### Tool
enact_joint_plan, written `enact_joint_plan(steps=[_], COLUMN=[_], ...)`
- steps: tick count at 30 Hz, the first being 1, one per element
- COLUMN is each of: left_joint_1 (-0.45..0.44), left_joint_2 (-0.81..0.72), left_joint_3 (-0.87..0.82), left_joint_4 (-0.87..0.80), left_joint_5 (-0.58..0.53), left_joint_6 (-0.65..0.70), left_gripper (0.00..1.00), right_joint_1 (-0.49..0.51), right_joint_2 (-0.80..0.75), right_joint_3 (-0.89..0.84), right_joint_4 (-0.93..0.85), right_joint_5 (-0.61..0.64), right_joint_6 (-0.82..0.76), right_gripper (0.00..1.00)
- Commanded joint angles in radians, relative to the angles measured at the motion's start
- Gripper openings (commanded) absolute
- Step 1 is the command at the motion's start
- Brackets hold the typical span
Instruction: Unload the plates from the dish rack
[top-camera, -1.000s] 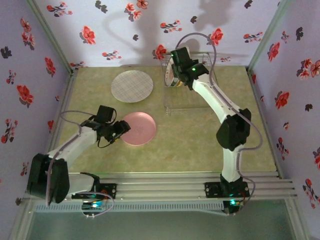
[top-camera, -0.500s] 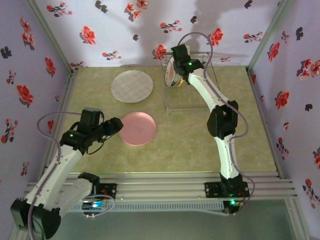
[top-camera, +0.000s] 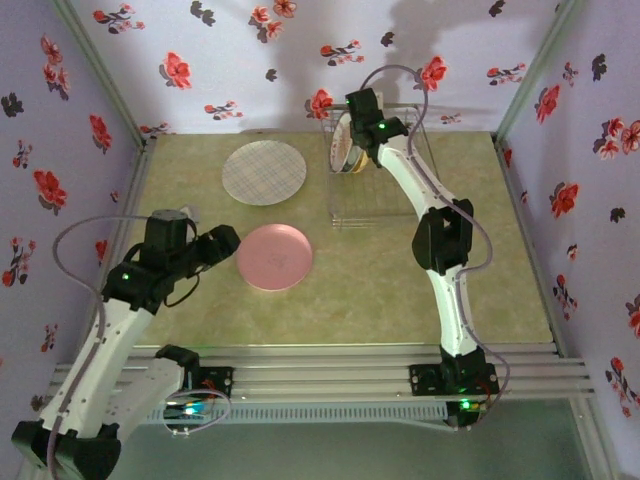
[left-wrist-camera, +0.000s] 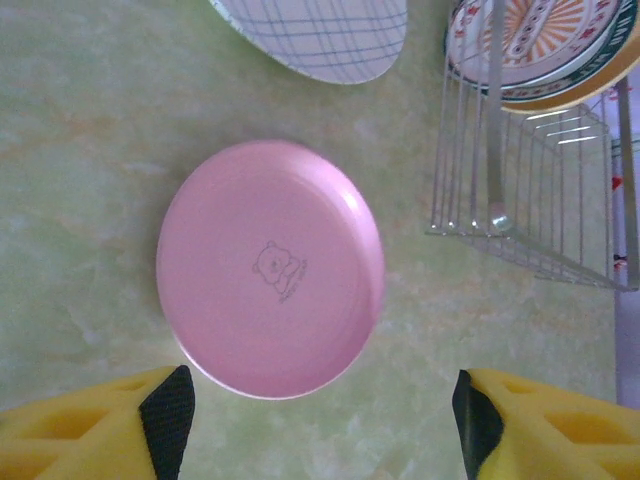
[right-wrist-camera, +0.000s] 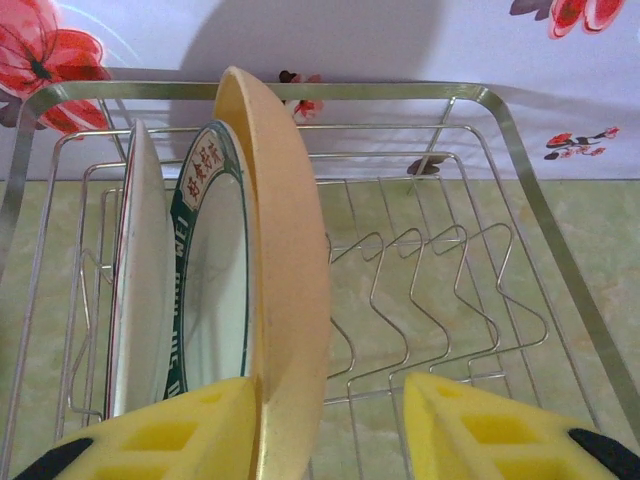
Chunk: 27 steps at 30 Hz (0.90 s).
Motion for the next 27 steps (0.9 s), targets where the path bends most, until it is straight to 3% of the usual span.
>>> enact_joint_plan(steps=[1, 11, 27], left_joint_1=[-0.002, -0.003, -0.002], left_joint_2=[-0.01, -0.018, -0.017], left_joint_3=[0.02, 0.009, 0.003], left_joint_4=[0.001, -0.001, 0.002], left_joint_5=[-0.023, -0.023, -0.023], left_joint_6=[0.039, 0.031, 0.033], left_gripper=[0.72, 0.72, 0.73], right_joint_1=[-0.005, -0.01, -0.017], right_joint_2=[0.036, 0.066, 0.075], right_joint_3=[0.039, 0.061, 0.074], right_joint_4=[0.03, 0.031, 0.022], right_joint_5=[-0.01, -0.016, 0.003], right_joint_6=[0.027, 0.054, 0.061], right_gripper=[0.47, 0.58, 0.36])
